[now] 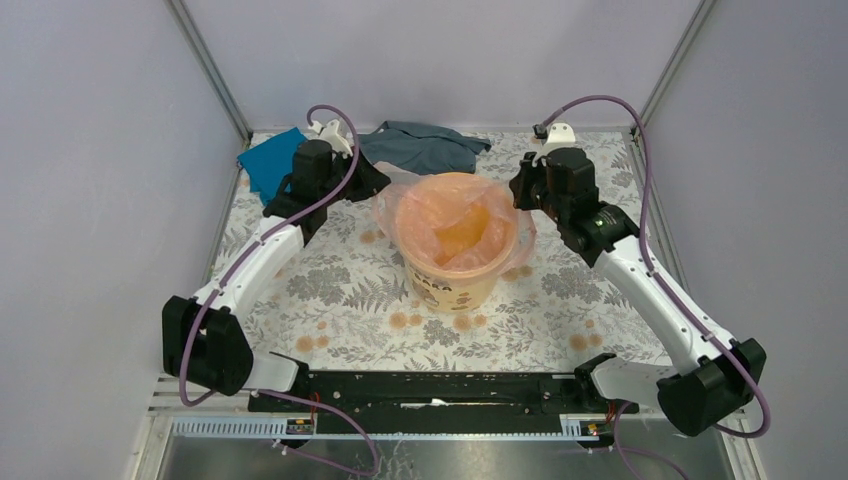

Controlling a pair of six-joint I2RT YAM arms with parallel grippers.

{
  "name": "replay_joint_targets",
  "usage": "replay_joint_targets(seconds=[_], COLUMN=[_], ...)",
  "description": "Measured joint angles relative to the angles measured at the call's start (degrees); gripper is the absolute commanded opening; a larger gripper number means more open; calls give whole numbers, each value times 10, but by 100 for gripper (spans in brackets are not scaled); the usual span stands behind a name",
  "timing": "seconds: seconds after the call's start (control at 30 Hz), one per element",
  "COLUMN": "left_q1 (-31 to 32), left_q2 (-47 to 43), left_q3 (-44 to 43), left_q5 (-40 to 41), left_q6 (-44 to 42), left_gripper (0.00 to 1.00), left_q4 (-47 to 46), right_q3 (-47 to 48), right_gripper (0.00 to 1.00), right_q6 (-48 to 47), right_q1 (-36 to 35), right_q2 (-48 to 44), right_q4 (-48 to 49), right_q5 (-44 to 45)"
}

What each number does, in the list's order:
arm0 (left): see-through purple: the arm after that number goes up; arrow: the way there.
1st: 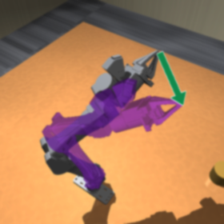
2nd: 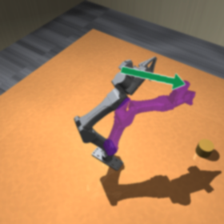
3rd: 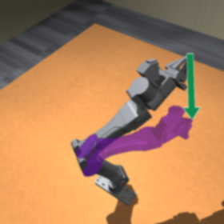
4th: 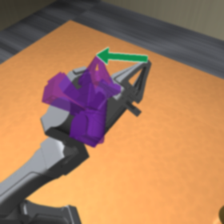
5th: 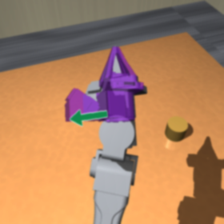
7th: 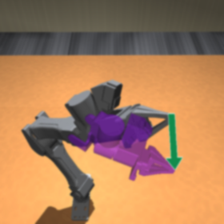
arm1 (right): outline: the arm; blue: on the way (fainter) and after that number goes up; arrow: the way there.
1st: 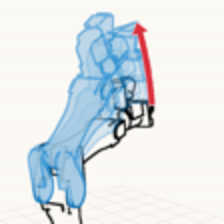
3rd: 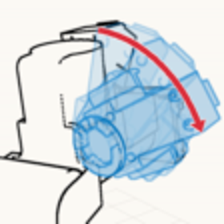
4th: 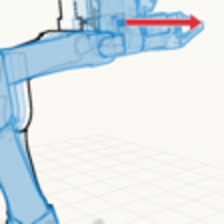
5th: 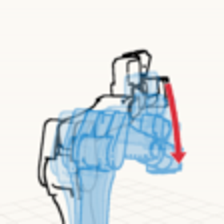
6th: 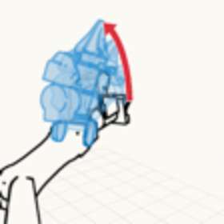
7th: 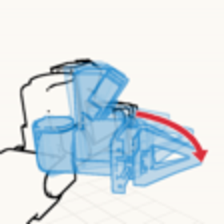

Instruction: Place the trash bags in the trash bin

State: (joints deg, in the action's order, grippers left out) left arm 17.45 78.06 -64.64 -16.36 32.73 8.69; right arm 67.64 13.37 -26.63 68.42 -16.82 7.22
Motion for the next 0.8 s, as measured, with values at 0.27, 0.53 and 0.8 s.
replay_joint_targets(seconds=[0.27, 0.53, 0.8], left_q1=[-7, -11, -11], left_q2=[63, 118, 83], left_q3=[0, 7, 95], left_q5=[-10, -28, -30], left_q6=[33, 65, 90], left_gripper=[10, 7, 6], left_q4=[-31, -49, -90], right_q3=[21, 51, 34], right_gripper=[1, 2, 9], right_q6=[15, 34, 52], right_q1=[23, 56, 69], right_q2=[75, 126, 125], right_q4=[27, 27, 20], right_q5=[-26, -74, -115])
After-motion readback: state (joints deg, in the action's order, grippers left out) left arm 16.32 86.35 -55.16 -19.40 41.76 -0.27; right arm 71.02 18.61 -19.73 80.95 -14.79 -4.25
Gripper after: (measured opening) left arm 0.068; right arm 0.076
